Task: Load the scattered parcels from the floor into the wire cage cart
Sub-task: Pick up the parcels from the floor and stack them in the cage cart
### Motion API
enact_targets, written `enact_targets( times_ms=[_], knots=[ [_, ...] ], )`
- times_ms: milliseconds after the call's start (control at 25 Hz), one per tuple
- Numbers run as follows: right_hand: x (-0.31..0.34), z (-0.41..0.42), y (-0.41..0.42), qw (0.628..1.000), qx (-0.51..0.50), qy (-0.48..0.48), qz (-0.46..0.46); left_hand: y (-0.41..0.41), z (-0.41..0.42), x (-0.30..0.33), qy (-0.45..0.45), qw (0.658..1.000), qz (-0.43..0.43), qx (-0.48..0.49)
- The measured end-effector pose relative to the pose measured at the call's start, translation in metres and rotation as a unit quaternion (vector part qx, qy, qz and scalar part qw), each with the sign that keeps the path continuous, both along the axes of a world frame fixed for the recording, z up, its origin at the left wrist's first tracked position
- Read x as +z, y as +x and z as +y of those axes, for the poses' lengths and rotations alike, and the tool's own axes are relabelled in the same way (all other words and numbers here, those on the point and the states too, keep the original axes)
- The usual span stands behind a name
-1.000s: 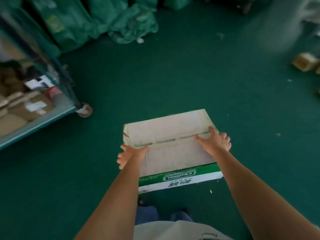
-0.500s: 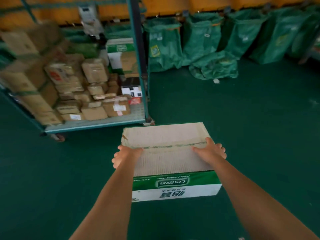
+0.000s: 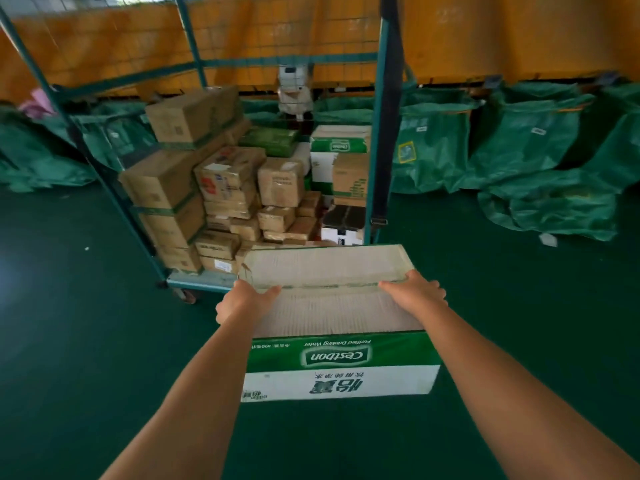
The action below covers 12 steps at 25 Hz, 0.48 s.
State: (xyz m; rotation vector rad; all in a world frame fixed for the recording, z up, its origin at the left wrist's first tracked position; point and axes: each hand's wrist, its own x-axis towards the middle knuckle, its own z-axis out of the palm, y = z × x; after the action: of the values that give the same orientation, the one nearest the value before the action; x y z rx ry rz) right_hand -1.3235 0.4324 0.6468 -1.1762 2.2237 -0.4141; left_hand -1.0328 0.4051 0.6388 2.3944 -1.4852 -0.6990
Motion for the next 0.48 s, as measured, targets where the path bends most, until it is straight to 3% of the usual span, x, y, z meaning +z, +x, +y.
enact_targets(
  times_ms=[240, 480],
  knots=[
    [0.012, -0.151, 0.025, 0.997, 0.071, -0.024, -0.009, 0.026, -0.106, 0.026, -0.024, 0.997, -0.036, 0.071],
    [0.023, -0.31, 0.068, 0.995, 0.078, -0.055, -0.011, 0.067, -0.266, 0.04, -0.063, 0.994, -0.054, 0.066]
  ],
)
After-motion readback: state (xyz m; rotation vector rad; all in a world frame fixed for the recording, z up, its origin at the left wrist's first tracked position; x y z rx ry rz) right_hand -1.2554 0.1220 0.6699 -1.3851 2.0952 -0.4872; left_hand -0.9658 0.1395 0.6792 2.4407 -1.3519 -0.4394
